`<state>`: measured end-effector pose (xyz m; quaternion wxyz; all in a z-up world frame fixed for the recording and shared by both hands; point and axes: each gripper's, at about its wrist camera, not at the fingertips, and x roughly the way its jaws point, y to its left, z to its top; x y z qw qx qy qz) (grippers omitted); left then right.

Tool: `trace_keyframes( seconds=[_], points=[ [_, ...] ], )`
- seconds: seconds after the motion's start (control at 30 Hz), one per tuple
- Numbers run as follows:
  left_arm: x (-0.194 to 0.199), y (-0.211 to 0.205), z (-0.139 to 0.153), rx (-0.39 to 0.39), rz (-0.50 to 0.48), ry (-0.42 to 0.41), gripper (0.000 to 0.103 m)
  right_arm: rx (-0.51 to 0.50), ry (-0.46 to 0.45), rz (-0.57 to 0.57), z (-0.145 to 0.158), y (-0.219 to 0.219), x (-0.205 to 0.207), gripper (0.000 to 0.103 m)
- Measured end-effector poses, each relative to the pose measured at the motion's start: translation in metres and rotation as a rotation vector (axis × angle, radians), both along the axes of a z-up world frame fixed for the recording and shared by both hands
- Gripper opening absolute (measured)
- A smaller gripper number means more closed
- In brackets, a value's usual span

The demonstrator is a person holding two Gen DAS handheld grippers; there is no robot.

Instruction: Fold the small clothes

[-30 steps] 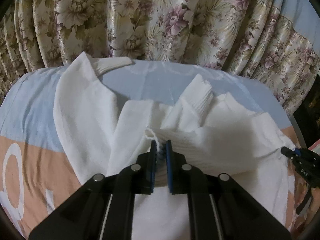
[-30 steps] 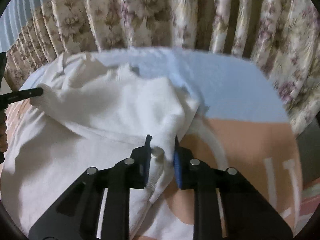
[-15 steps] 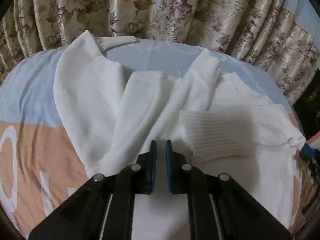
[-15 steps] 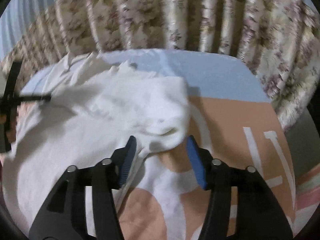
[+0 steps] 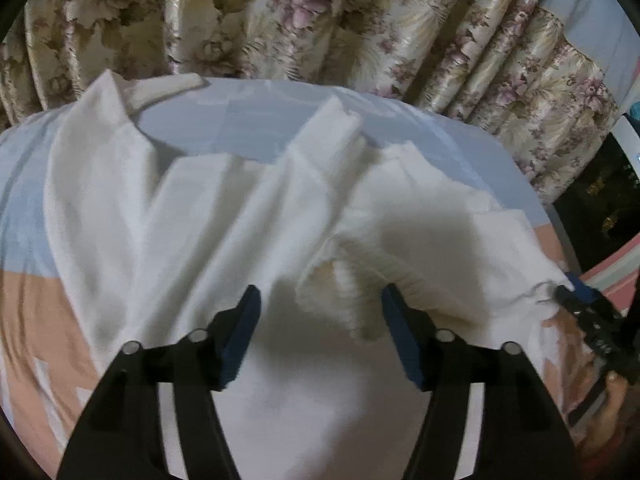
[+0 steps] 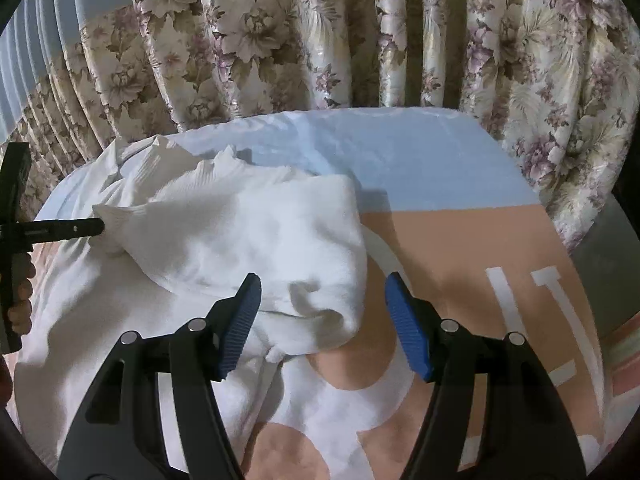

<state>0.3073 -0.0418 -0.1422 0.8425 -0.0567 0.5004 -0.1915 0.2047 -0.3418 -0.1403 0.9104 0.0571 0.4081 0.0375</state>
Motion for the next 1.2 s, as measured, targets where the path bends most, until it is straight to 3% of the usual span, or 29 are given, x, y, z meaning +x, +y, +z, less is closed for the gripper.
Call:
trace_keyframes(
  seconds=[0.1,0.17,0.3,0.33,0.37,0.43,0.47,0.57,0.7,0.83,1.0,1.07,1.1,1.2],
  points=[
    [-0.007,-0.007,0.005,0.014,-0.019,-0.004,0.070,0.005,-0.005,-0.002,0.000,0.000,-0.002,0.065],
    [-0.009,-0.008,0.006,0.038,-0.017,-0.016,0.077,0.015,-0.004,-0.005,-0.001,-0.001,-0.002,0.065],
    [0.005,-0.010,-0.009,0.064,-0.002,0.019,0.077,0.004,0.007,-0.026,-0.003,-0.001,0.001,0.065],
    [0.008,-0.013,-0.012,0.077,-0.004,0.017,0.071,0.002,0.005,-0.030,-0.002,-0.001,0.001,0.065],
    [0.010,-0.019,-0.016,0.118,-0.005,0.007,0.052,-0.005,0.007,-0.033,-0.001,0.000,0.002,0.065],
    [0.010,-0.024,-0.017,0.164,-0.017,-0.023,0.036,-0.022,0.015,-0.034,0.000,0.001,0.006,0.065],
    [0.010,-0.025,-0.017,0.157,-0.030,-0.026,0.023,-0.030,0.016,-0.036,0.001,0.001,0.007,0.065],
    [0.010,-0.020,-0.013,0.147,-0.045,-0.052,0.013,-0.028,0.003,-0.054,0.007,0.001,0.012,0.065],
    [-0.003,0.004,0.009,0.200,-0.010,-0.171,0.012,-0.026,-0.016,-0.058,0.017,0.008,0.015,0.065],
    [-0.001,0.034,0.003,0.241,-0.038,-0.121,0.012,-0.045,0.008,-0.042,0.014,0.022,0.025,0.065],
    [0.001,0.045,-0.006,0.194,-0.025,-0.090,0.015,-0.067,0.101,-0.030,-0.013,0.038,0.046,0.059],
    [-0.002,0.048,-0.004,0.173,-0.019,-0.092,0.028,-0.111,0.174,-0.004,-0.028,0.048,0.055,0.054],
    [-0.004,0.051,-0.001,0.156,-0.026,-0.091,0.038,-0.135,0.172,0.001,-0.029,0.052,0.055,0.055],
    [-0.014,0.061,0.015,0.178,-0.018,-0.142,0.050,-0.113,0.127,0.008,-0.013,0.055,0.050,0.055]
  ],
)
